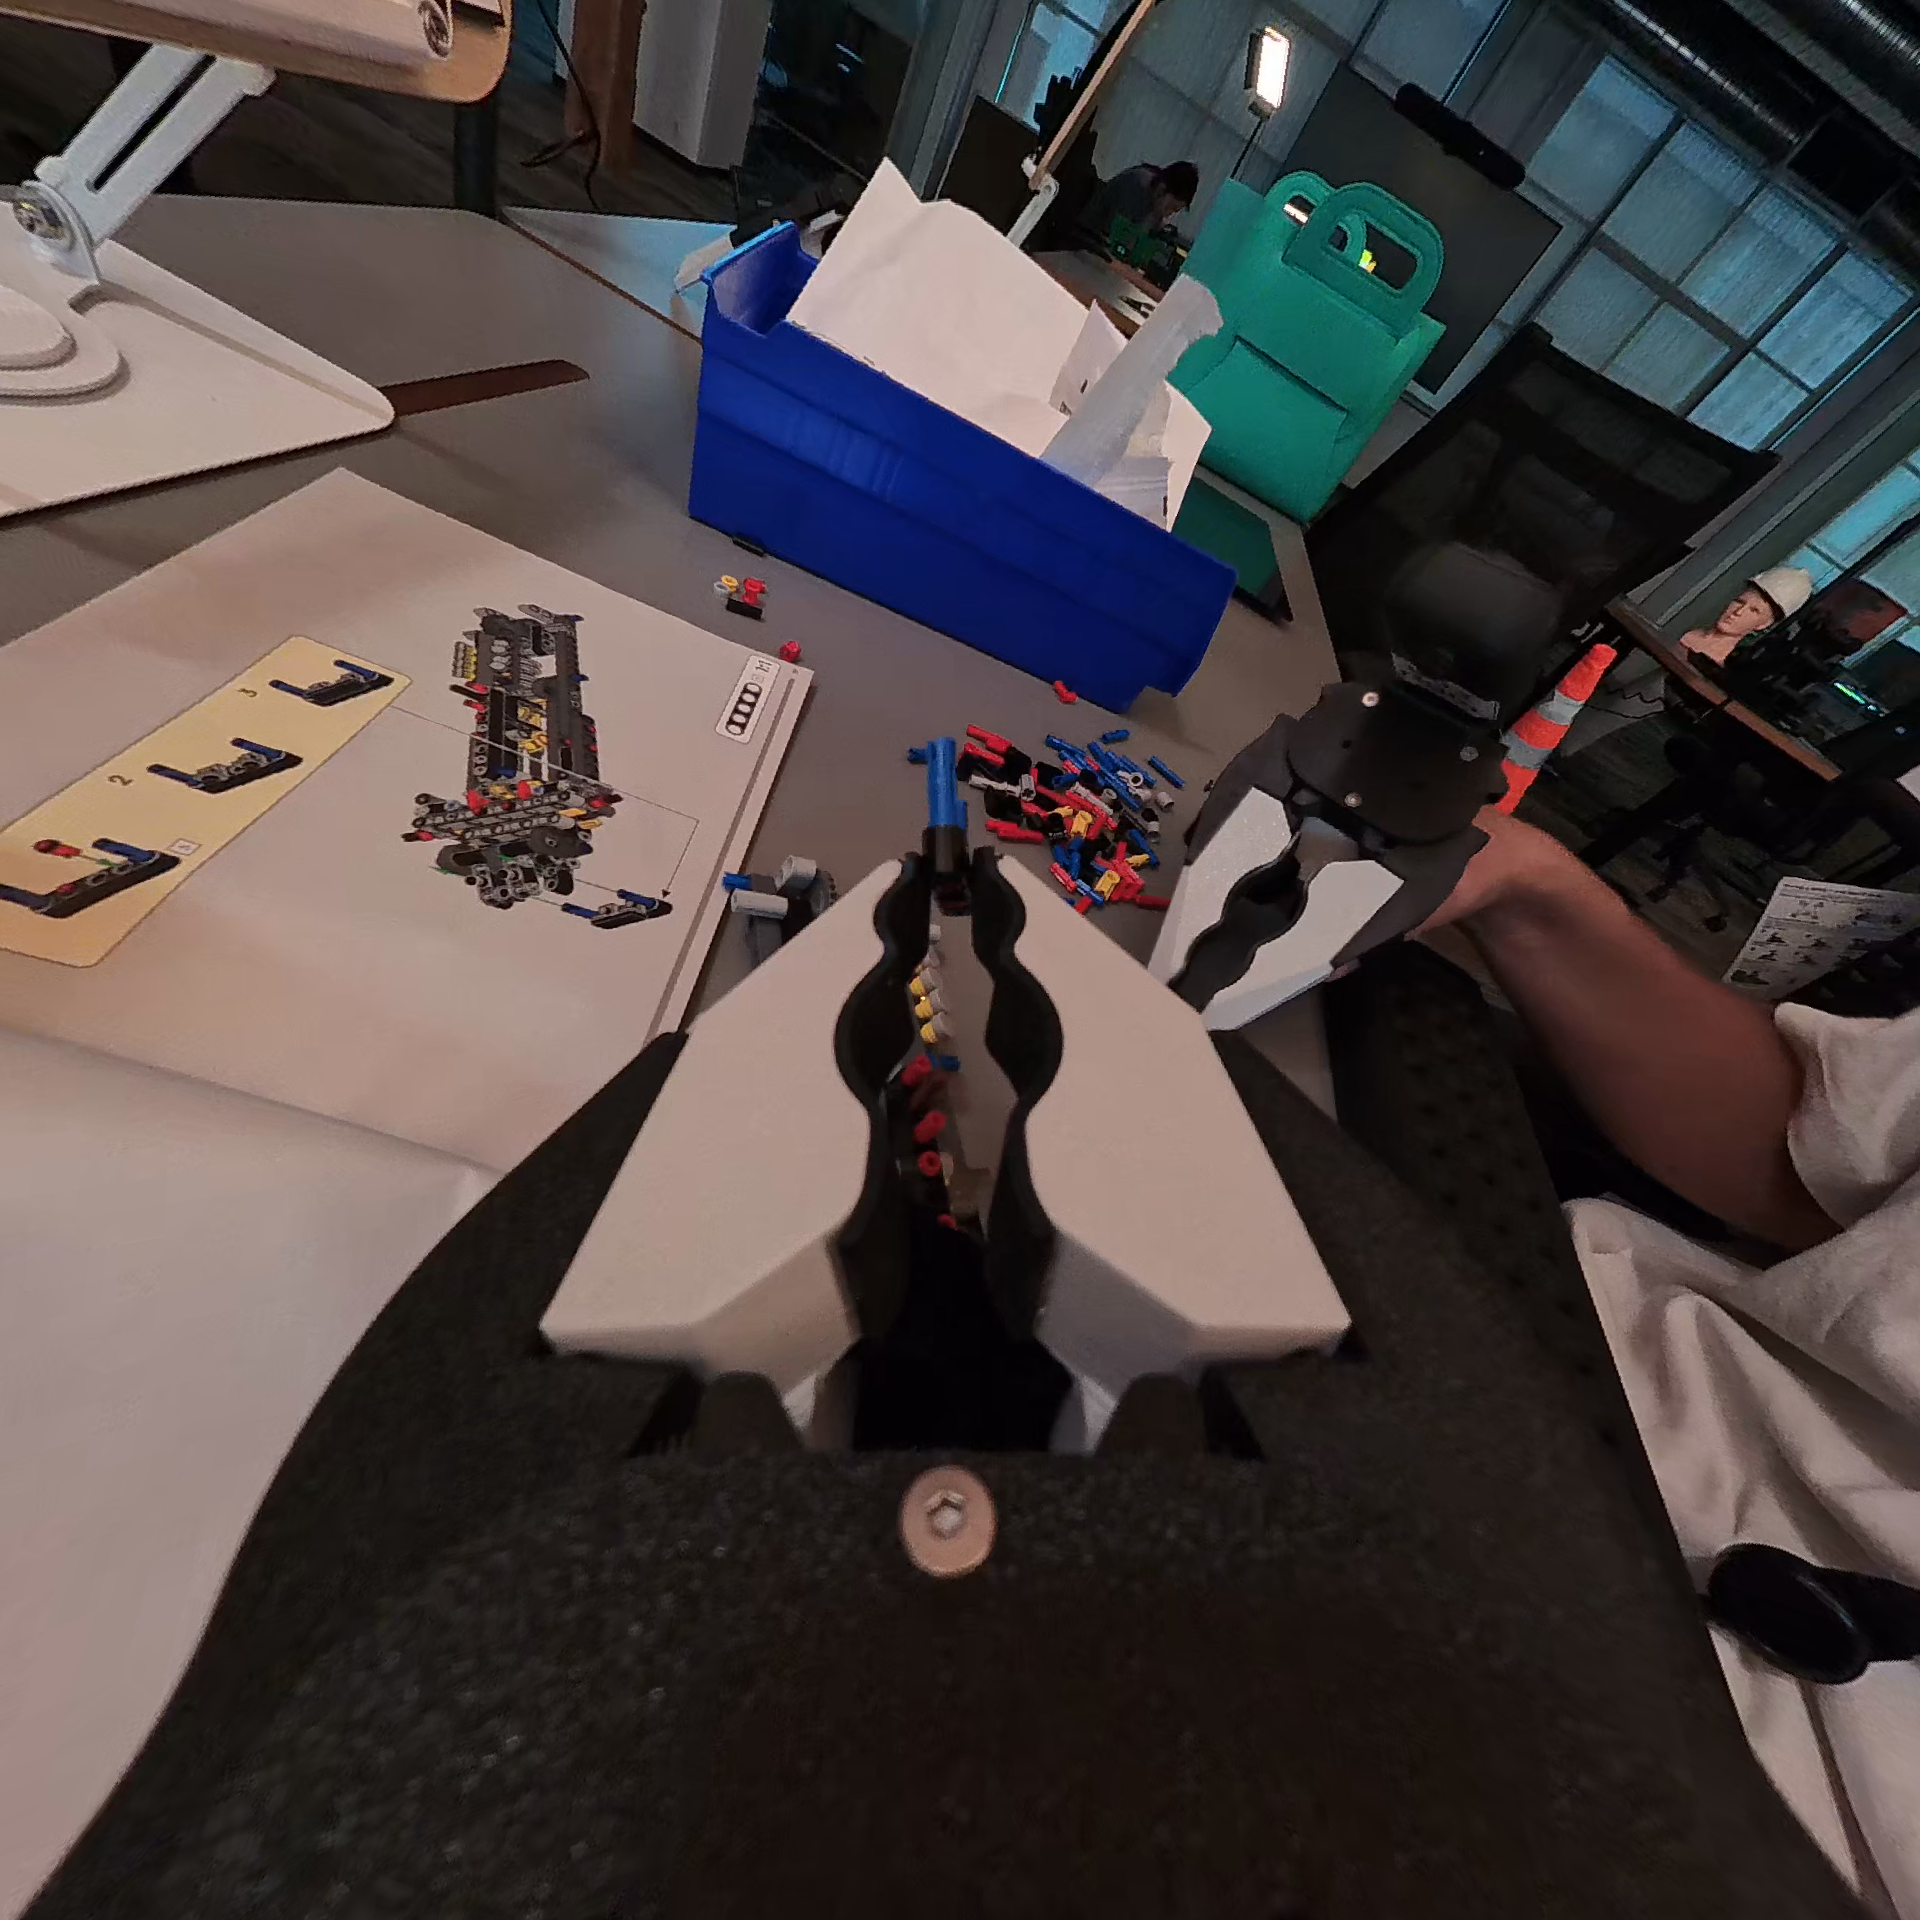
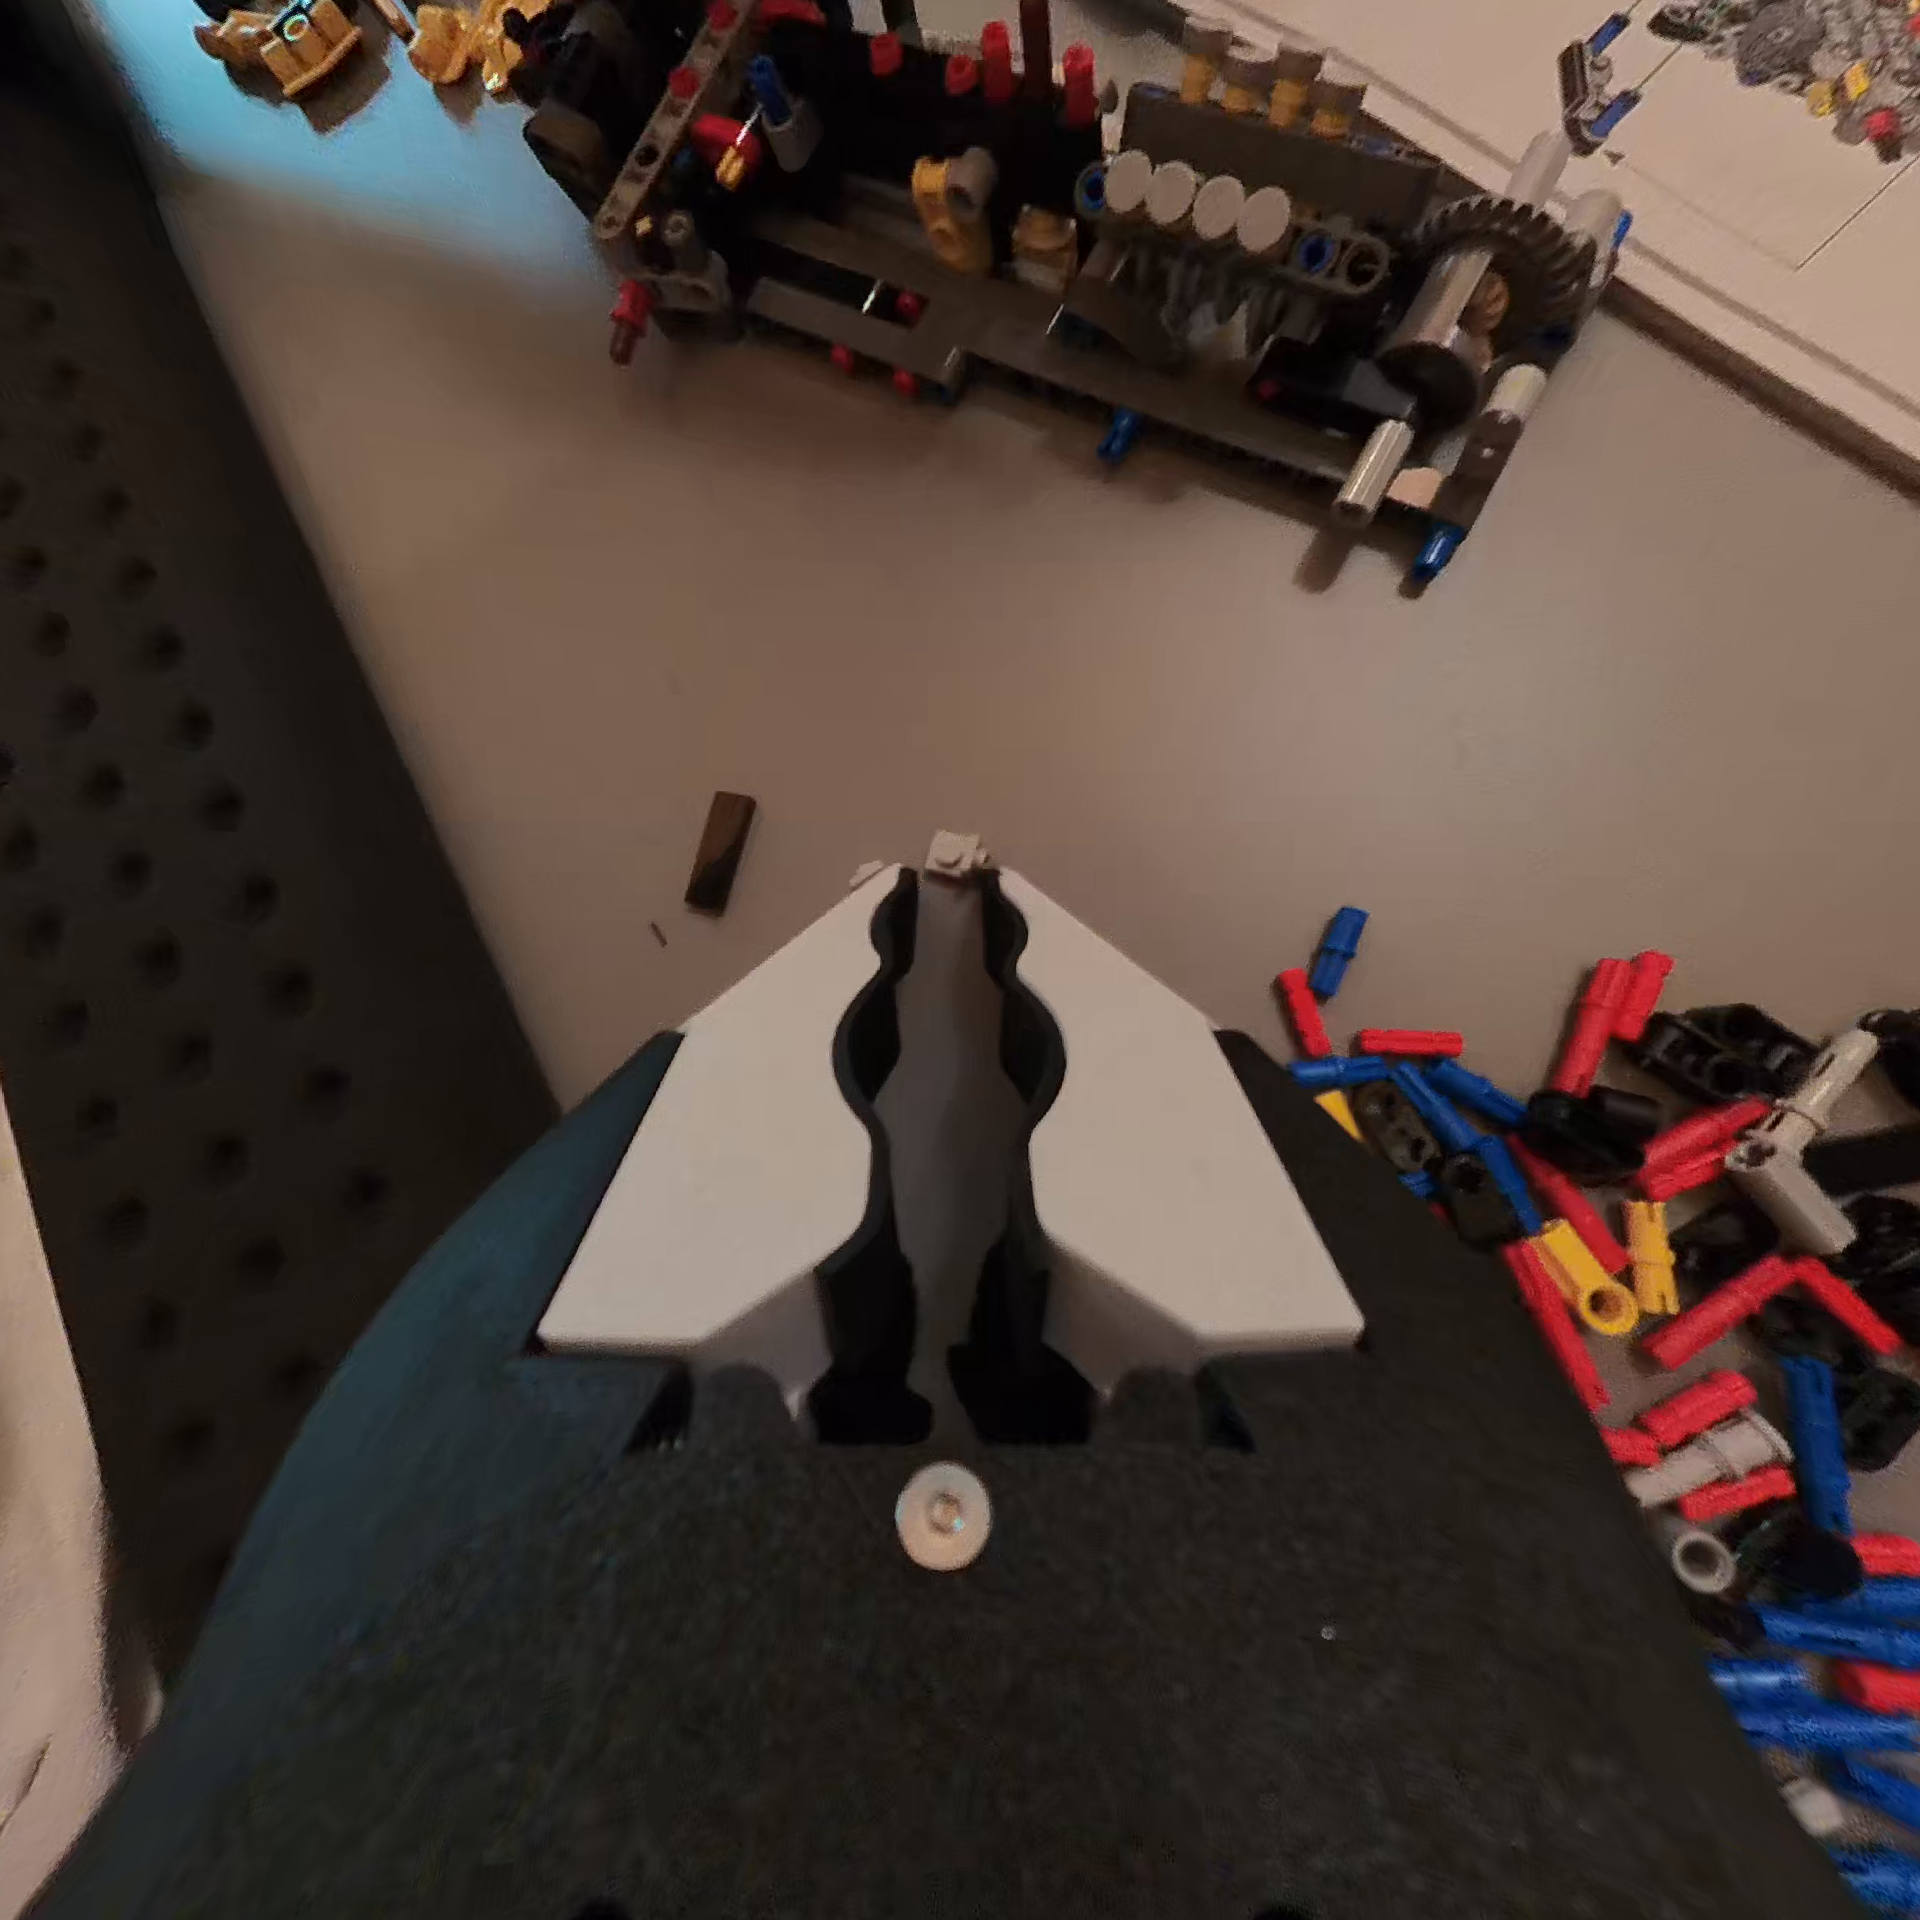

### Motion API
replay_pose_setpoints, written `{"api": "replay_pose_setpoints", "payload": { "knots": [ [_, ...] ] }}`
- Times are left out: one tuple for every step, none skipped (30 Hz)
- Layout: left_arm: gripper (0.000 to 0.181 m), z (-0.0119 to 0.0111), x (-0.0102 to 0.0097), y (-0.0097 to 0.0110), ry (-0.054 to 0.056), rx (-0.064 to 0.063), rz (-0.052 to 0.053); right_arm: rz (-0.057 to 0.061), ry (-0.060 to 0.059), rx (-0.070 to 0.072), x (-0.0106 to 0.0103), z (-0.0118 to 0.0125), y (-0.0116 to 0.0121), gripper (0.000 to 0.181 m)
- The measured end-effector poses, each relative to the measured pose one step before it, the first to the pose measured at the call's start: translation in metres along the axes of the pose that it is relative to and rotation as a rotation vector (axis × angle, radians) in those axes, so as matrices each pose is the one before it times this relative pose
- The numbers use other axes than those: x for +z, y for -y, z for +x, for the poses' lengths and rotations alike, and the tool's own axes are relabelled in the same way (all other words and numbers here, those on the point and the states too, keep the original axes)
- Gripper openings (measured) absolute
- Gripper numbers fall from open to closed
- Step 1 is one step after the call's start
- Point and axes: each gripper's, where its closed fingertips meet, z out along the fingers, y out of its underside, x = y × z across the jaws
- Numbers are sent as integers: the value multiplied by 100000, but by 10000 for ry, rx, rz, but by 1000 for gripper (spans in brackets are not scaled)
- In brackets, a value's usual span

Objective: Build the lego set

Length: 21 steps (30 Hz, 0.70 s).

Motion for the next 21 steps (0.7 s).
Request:
{"api": "replay_pose_setpoints", "payload": {
  "knots": [
    [6,37,6,-14,-11,9,-11,-49,54,35,-145,-196,-197,11],
    [6,38,25,-15,-7,2,-6,-72,8,55,-148,-81,-170,11],
    [6,38,36,-18,-11,-3,-5,-44,5,26,-128,-56,-132,12],
    [6,46,34,-36,-14,2,-16,2,136,-4,-93,-228,-67,13],
    [6,36,36,-59,-5,20,-29,72,155,-33,-109,-211,72,13],
    [6,25,32,-27,13,36,-21,140,61,-18,-117,-29,173,13],
    [6,36,9,-9,10,39,-7,113,145,-56,-98,-196,111,13],
    [6,40,-1,10,10,34,-8,0,137,-113,-84,-239,-53,13],
    [6,14,-23,33,17,32,0,-75,-18,-68,-67,-51,-171,13],
    [6,13,-36,44,20,29,12,-84,-2,-15,-34,-61,-171,13],
    [6,4,-37,55,15,22,13,-17,10,23,7,-90,-37,13],
    [6,28,-24,43,2,14,9,32,7,-4,41,-160,62,13],
    [6,28,-11,31,-10,4,6,59,-6,-99,78,-229,131,13],
    [6,32,13,-25,-16,-1,-11,53,-94,-141,117,-142,138,12],
    [6,18,31,-52,-4,-1,-27,-37,-97,-155,151,-110,8,12],
    [6,-3,44,-52,16,12,-24,-128,-108,-132,147,-25,-142,12],
    [6,15,42,-45,9,24,-20,-94,-93,-79,119,42,-128,12],
    [6,64,29,-44,-17,18,-23,70,-85,6,26,133,122,11],
    [6,89,42,-29,-32,6,-24,11,23,39,52,23,21,11],
    [6,92,21,-33,-34,6,-24,19,0,46,46,81,40,11],
    [6,98,20,-35,-32,10,-30,28,-43,-11,31,98,57,12]
  ]
}}
